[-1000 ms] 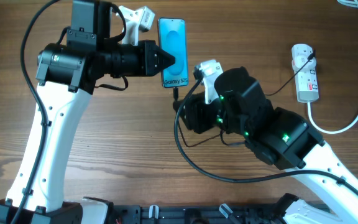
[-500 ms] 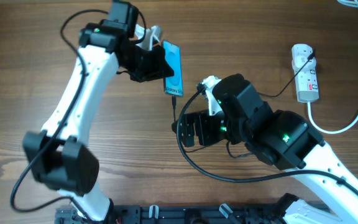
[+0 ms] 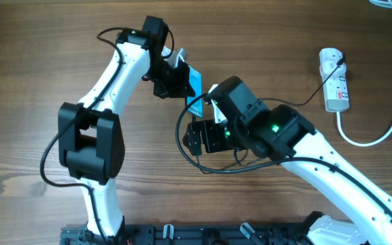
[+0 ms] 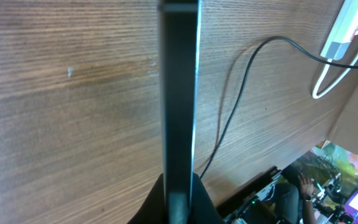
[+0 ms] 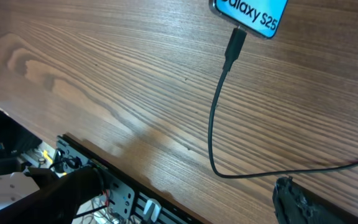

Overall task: Plug charger to phone and switch on socket
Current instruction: 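Open the right gripper off the plug and move the phone left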

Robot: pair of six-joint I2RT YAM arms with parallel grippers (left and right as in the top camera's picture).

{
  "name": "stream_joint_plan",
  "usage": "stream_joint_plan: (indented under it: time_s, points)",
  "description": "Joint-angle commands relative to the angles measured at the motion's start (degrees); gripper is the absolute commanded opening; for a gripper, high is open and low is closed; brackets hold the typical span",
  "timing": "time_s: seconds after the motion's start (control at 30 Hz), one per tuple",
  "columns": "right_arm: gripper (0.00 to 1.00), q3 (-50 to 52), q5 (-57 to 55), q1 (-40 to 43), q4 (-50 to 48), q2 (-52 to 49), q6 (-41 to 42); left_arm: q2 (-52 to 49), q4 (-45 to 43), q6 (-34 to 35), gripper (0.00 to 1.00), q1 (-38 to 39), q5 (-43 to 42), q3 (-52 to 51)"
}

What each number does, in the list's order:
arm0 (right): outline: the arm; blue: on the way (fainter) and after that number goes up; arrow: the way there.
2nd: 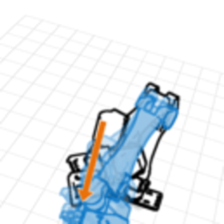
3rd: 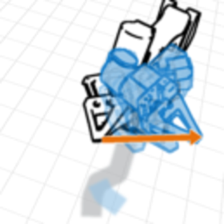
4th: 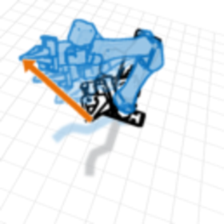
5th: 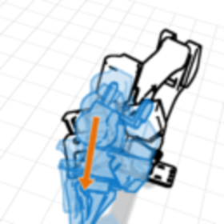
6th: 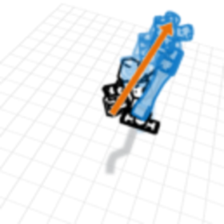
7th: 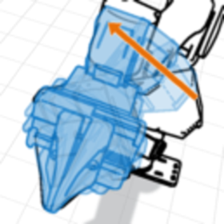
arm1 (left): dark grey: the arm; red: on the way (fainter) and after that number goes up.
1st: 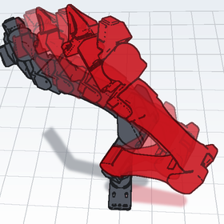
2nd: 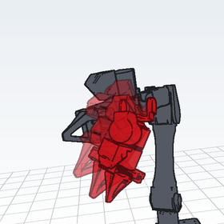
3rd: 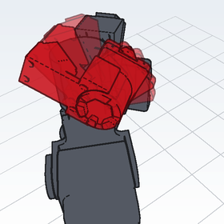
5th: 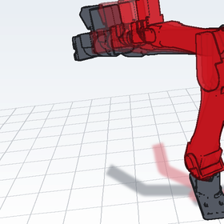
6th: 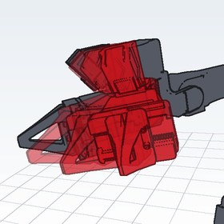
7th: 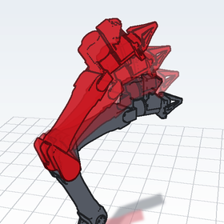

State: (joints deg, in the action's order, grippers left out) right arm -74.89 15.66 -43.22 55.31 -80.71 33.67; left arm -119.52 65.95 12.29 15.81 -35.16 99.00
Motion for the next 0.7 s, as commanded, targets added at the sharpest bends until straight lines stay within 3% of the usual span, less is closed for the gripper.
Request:
stream_joint_plan:
  time_s: [0.0, 0.2, 0.67]
  points:
    - [1.00, -1.16, 0.94, 0.13, 0.09, -0.46, 0.98, -2.23, -0.94, -1.88, 0.04, 0.22, -0.96, 0.31]
    - [1.00, -1.16, 0.92, 0.13, 0.04, -0.46, 0.98, -4.57, -2.32, -5.97, 0.04, 0.44, -0.98, -1.44]
    - [1.00, -1.16, 0.70, 0.13, -0.63, -0.46, 0.85, -4.63, -10.08, -5.88, 0.04, 0.48, -0.96, -9.22]
